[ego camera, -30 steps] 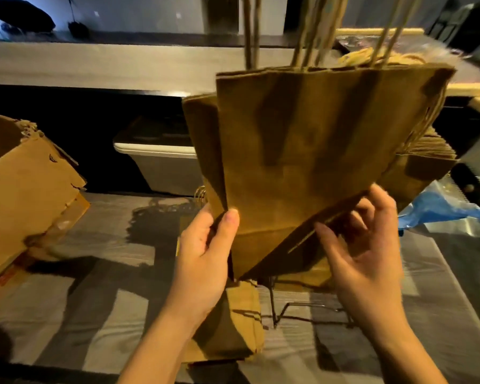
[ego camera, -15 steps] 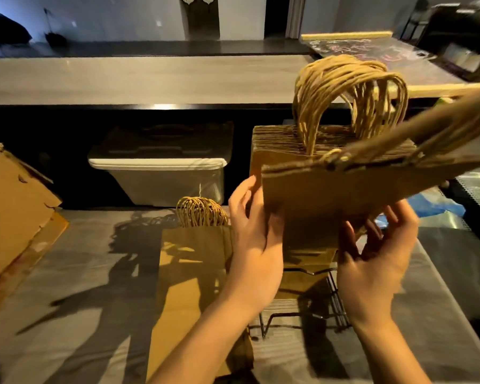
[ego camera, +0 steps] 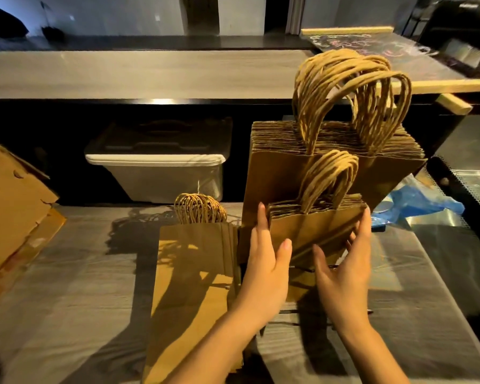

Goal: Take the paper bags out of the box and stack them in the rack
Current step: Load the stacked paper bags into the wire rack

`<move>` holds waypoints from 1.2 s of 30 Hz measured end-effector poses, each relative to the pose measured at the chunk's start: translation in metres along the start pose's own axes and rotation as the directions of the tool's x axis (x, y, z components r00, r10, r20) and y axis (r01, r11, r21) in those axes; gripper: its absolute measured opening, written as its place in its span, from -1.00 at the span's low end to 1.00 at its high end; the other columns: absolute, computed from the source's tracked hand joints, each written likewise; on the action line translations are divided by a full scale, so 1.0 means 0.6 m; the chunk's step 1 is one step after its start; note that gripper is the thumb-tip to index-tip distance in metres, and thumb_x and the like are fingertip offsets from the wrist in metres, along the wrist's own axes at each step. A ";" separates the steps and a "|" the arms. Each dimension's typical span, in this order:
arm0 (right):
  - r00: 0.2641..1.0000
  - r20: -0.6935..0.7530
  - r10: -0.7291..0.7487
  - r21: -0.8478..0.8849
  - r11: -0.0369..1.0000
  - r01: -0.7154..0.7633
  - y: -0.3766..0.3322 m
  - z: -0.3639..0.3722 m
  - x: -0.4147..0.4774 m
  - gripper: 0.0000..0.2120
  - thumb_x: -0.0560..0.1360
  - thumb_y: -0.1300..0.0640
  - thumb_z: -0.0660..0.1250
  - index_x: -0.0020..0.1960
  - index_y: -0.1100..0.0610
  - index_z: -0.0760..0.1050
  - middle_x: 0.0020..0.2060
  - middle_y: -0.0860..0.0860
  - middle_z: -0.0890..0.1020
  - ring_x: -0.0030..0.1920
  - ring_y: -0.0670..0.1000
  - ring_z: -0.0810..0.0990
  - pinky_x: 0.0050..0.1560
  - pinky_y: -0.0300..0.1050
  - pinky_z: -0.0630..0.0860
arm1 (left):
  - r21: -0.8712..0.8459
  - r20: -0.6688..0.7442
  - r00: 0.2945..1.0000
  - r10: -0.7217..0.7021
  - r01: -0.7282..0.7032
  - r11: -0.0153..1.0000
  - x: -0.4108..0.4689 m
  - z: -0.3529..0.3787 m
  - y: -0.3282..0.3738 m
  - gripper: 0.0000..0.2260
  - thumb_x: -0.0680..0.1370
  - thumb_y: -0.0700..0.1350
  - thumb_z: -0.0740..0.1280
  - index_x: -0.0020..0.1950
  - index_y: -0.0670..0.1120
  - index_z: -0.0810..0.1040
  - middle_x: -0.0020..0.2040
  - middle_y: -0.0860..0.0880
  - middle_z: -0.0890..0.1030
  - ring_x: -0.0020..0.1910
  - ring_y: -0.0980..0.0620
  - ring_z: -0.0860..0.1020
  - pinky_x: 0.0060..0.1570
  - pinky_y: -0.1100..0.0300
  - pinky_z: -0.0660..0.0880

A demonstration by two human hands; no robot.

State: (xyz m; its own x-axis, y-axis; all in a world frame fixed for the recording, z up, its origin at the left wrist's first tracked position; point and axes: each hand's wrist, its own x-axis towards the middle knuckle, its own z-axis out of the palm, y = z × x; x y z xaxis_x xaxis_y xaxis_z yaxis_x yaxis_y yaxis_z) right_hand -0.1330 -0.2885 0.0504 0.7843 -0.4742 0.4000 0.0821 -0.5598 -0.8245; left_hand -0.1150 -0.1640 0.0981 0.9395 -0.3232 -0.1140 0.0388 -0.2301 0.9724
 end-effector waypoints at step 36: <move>0.511 0.822 0.250 -0.076 0.939 -0.336 -0.063 0.110 -0.156 -0.12 0.50 0.13 0.38 0.52 -0.03 -0.21 0.53 -0.10 0.02 0.51 -0.09 0.04 0.48 -0.20 0.01 | -0.086 -0.428 0.767 -0.479 0.493 0.866 -0.128 -0.223 -0.221 -0.62 0.62 -0.07 0.19 0.45 -0.01 0.34 0.44 -0.02 0.34 0.44 -0.01 0.27 0.33 0.10 0.26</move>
State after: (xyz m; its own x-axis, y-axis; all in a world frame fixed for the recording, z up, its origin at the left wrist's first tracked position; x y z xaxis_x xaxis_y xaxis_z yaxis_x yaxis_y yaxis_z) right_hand -0.1690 -0.1779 0.0174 0.9273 0.1764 -0.3302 -0.2333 -0.4176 -0.8782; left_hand -0.1469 0.0144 0.0051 0.8472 0.2551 -0.4660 0.5261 -0.2801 0.8030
